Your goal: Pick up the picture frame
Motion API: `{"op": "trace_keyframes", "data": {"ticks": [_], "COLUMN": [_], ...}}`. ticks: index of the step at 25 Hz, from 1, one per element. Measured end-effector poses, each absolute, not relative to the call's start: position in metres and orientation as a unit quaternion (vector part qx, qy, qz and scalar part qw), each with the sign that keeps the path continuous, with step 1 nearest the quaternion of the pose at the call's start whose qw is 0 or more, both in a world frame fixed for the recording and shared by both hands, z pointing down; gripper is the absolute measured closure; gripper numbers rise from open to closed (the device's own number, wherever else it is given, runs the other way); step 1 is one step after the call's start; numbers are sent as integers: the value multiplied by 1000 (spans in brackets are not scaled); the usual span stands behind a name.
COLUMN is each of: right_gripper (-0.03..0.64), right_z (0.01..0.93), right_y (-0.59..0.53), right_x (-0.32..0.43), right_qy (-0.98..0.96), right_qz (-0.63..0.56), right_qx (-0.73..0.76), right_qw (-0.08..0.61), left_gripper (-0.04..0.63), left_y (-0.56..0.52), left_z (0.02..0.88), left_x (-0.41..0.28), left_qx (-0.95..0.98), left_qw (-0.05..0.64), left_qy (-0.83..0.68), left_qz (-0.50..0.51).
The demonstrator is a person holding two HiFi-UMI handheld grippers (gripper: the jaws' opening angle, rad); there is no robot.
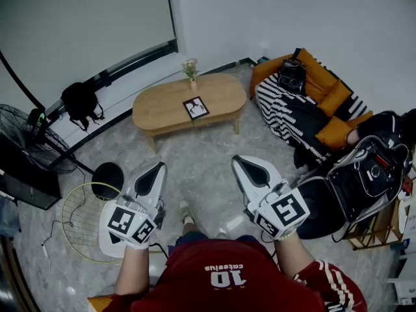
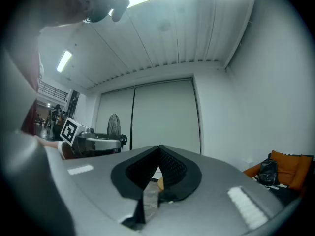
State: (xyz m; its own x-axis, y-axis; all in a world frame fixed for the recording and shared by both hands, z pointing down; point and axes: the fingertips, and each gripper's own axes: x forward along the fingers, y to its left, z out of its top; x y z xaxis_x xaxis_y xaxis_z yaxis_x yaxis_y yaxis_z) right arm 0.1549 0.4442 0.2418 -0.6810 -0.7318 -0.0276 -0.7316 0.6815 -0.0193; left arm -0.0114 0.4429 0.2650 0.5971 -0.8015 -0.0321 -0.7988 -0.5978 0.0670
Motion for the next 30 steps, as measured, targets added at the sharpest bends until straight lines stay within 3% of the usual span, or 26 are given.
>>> {"op": "trace_keyframes", "data": {"ticks": [17,30], "right_gripper": [621,620], "right_z": [249,256], "right_y": [436,368], "right_x": [167,138], "right_qy": [909,907], "right_qz": [-4,-37], "right_qx": [-416,-420], "right_qw": [20,16], "left_gripper": [592,592], "left_y": [438,368], "left_z": [271,272], "left_x": [-6,-36], "left_qx": [897,898], "left_qw": [27,44], "left_qy": [-441,-438], "left_qz": [-27,-19]}}
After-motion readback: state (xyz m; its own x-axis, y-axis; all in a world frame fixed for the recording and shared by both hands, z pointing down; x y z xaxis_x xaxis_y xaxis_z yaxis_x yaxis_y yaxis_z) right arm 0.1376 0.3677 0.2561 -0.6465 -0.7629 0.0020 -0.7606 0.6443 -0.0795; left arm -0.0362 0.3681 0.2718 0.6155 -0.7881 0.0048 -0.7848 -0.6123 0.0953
